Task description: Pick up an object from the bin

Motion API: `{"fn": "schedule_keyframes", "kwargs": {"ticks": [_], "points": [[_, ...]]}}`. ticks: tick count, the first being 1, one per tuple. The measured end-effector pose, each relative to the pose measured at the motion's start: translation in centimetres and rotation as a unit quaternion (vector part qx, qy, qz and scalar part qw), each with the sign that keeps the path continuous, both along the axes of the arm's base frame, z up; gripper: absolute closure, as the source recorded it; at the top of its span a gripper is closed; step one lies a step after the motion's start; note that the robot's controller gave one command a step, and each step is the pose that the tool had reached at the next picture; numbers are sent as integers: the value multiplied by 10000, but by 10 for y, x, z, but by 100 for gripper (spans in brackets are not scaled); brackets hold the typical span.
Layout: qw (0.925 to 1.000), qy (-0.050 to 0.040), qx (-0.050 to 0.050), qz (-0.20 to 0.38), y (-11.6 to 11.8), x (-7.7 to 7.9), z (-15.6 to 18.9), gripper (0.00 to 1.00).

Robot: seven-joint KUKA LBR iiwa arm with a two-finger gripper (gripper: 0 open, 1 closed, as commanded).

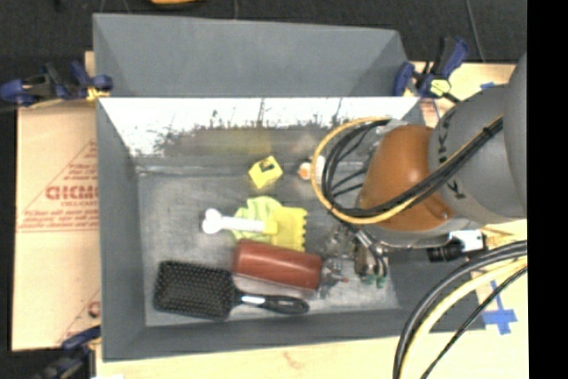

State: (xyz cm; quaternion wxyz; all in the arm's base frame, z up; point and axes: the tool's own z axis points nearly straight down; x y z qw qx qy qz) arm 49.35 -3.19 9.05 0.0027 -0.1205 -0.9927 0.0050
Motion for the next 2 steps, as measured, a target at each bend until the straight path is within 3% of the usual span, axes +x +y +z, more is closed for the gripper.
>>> {"fn": "schedule_keyframes", "kwargs": {"ticks": [1,2], "points": [[10000,-5,1,5,0,0,0,100],[9998,-77,45,172,28,13,166,100]]}}
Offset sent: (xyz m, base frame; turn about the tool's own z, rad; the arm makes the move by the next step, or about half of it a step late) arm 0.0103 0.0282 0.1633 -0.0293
